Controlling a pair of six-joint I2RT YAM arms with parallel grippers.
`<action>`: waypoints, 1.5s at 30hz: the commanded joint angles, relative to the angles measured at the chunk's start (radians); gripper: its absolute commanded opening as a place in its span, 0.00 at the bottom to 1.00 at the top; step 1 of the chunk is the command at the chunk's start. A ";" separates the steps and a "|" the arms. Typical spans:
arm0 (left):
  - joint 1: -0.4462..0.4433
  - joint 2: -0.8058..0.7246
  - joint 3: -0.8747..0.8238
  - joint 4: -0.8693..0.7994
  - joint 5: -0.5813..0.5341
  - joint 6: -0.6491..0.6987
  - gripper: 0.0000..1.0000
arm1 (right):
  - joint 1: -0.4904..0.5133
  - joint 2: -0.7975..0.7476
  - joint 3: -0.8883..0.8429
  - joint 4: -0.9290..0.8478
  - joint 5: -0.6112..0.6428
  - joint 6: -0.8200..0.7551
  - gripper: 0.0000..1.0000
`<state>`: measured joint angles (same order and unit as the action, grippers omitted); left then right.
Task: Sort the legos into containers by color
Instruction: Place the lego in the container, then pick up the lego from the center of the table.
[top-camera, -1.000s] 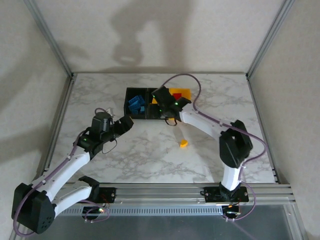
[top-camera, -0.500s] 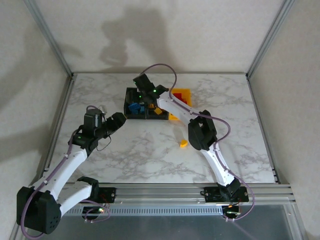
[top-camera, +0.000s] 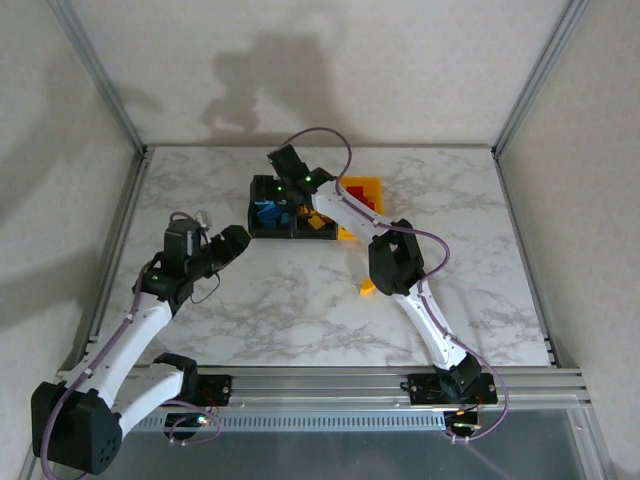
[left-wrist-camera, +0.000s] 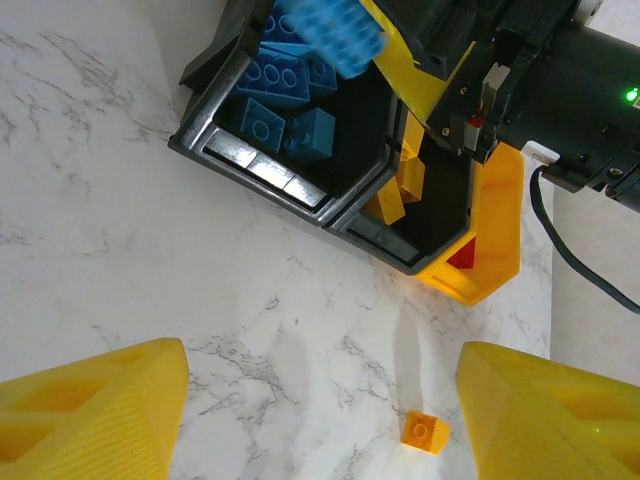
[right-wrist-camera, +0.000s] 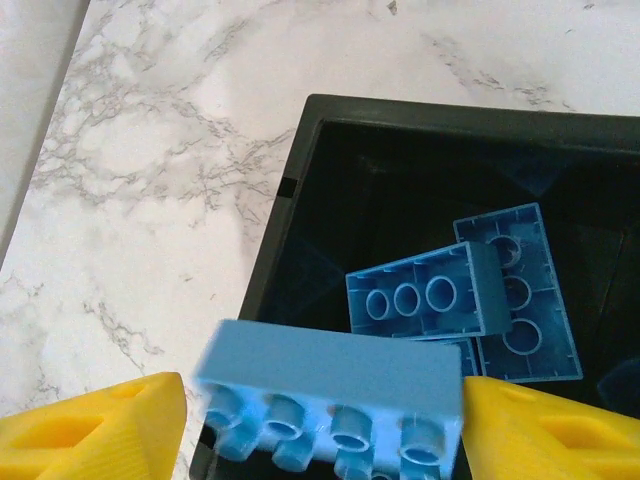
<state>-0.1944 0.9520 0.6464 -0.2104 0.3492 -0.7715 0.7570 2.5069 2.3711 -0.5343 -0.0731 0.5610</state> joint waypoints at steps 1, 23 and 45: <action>0.009 -0.021 0.002 -0.023 0.027 -0.004 0.71 | -0.002 -0.024 0.028 0.010 -0.001 -0.010 0.73; -0.165 -0.021 -0.012 -0.038 0.116 0.032 0.71 | 0.025 -0.734 -0.854 0.131 0.159 -0.057 0.69; -0.381 0.079 -0.059 0.091 0.019 -0.023 0.71 | -0.012 -1.033 -1.506 -0.011 0.288 0.258 0.67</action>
<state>-0.5587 1.0252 0.5972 -0.1505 0.3878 -0.7868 0.7525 1.4872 0.8883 -0.5610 0.1989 0.7856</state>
